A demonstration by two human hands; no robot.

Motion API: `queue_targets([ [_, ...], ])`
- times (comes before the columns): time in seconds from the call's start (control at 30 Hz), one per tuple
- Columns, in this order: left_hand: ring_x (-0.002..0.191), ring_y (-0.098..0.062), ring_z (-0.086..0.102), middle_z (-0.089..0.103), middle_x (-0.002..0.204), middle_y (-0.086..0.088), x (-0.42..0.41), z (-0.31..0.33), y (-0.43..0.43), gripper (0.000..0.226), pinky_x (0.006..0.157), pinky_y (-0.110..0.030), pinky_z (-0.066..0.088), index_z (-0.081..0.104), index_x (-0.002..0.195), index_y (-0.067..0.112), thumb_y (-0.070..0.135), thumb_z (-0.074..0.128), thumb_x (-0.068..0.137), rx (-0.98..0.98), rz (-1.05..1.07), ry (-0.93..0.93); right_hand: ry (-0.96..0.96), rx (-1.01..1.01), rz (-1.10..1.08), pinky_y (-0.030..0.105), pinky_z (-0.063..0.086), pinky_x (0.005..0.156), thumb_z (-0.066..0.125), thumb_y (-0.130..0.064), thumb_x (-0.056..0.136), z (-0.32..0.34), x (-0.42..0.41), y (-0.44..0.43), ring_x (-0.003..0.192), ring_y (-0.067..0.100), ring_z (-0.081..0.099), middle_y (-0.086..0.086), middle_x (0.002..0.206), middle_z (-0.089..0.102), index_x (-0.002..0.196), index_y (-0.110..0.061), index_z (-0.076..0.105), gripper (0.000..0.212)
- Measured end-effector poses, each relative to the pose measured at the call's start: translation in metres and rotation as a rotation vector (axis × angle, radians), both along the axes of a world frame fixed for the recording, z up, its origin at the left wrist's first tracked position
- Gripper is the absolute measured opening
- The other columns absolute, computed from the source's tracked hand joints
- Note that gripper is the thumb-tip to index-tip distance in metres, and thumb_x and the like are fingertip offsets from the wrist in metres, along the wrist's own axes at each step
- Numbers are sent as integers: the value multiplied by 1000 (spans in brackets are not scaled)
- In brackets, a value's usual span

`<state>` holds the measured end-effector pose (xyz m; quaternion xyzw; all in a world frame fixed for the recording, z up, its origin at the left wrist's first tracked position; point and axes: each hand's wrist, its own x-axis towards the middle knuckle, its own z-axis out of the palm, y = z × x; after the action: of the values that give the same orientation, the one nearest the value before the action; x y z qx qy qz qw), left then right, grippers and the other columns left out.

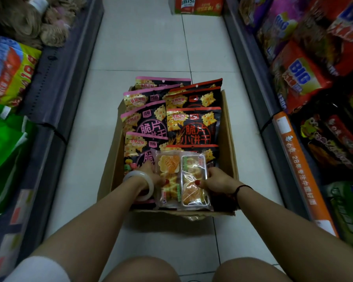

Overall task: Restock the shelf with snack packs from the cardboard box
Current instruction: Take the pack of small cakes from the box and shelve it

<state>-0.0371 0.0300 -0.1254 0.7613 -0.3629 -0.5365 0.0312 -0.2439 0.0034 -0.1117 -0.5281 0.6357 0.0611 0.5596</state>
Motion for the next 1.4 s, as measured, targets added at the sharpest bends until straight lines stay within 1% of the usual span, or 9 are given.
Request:
queue_targets([
  [0.33,106,-32,59,60,116,-14,9,17,-16,30,95,-46,48,53,92,14,2,73,73,-66,326,227,-109,15,-231,34,55,70,62,-13,90,16,-2,-15,79,19,64,6,89,64,85,-12,51,12],
  [0.6,80,-16,54,56,105,-7,10,77,-23,43,54,-22,39,54,118,7,0,69,78,-142,390,317,-129,-84,-361,26,48,58,65,-13,88,70,0,-21,70,18,60,8,81,59,69,-13,41,31],
  [0.7,93,-23,57,58,115,-10,9,107,-24,44,62,-25,44,56,115,9,0,73,75,-161,407,303,-183,-74,-426,28,51,61,68,-12,86,102,0,-19,86,24,66,11,101,64,89,-6,50,19],
  [0.8,104,-28,57,59,117,-11,6,148,-26,44,78,-32,46,57,112,12,2,75,73,-152,413,279,-202,-32,-459,42,57,80,70,-15,83,144,-2,-18,97,30,68,16,114,65,119,-2,52,42],
  [0.9,102,-29,60,62,114,-13,6,198,-28,38,85,-38,49,56,102,14,-1,74,72,-120,438,305,-201,-15,-445,41,56,80,67,-16,86,197,-2,-16,91,31,67,26,114,65,120,4,56,41],
  [1.03,107,-31,61,64,114,-13,7,269,-30,45,97,-48,48,59,113,10,-1,73,72,-109,465,336,-181,-41,-459,67,42,93,68,-17,85,270,-4,-20,112,52,54,33,120,57,115,9,57,41],
  [1.2,103,-32,65,67,113,-15,8,360,-37,45,96,-52,49,60,113,10,-2,72,72,-131,474,402,-217,-103,-471,44,55,81,65,-11,87,360,-8,-30,85,27,68,20,106,69,99,-7,66,12],
  [1.33,95,-29,66,67,105,-12,6,435,-42,44,88,-46,53,59,114,10,-2,72,74,-156,432,414,-200,-148,-473,47,55,87,64,-10,88,430,-14,-32,98,35,67,20,106,69,105,-4,67,18],
  [1.4,91,-27,65,66,102,-10,4,471,-43,40,82,-41,53,58,112,11,-3,70,76,-168,420,422,-213,-150,-473,34,57,71,62,-9,89,463,-18,-32,87,25,68,15,97,69,108,-1,66,21],
])
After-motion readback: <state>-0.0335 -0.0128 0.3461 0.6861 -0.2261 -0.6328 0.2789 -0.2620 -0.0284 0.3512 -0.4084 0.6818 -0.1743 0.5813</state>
